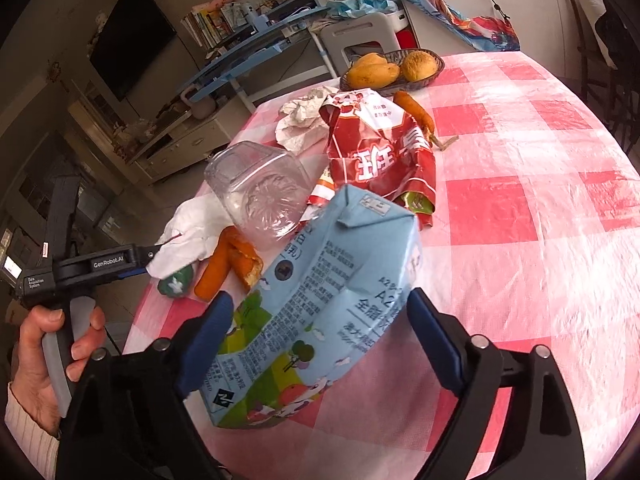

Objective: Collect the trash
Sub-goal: 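Grasp the green knitted toy with the left tool while the right tool reaches the blue milk carton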

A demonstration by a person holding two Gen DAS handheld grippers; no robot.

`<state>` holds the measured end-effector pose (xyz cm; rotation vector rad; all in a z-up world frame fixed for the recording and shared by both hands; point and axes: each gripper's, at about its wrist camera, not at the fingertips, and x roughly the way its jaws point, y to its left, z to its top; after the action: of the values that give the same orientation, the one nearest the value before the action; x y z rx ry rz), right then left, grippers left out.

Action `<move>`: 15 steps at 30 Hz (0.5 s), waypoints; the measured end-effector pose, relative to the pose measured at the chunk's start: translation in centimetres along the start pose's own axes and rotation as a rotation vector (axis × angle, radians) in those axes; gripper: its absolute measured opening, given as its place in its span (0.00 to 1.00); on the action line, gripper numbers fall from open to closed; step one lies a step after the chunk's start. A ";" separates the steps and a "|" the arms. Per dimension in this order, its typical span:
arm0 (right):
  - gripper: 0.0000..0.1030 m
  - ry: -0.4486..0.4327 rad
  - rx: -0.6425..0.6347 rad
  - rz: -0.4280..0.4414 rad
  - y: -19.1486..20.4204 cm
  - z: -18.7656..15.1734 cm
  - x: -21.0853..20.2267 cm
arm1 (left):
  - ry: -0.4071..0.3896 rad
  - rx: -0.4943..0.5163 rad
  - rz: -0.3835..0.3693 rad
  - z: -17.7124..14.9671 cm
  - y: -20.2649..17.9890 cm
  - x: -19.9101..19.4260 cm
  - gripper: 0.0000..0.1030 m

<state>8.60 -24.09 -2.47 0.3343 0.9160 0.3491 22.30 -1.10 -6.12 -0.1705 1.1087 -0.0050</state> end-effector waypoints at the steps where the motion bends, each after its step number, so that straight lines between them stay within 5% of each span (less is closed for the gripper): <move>1: 0.87 -0.001 -0.012 -0.008 0.3 -0.1 0.1 | -0.004 0.011 -0.019 -0.1 -0.4 -0.2 0.72; 8: 0.87 -0.008 -0.036 -0.023 0.6 -0.4 0.1 | -0.025 0.152 -0.031 -1.2 -4.2 -0.2 0.72; 15: 0.87 -0.012 -0.052 -0.056 0.6 -0.4 0.1 | 0.004 0.239 -0.136 -2.1 -6.8 -0.5 0.72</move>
<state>8.20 -23.48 -2.52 0.2620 0.9013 0.3188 20.76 -8.02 -5.63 -0.0308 1.0898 -0.2581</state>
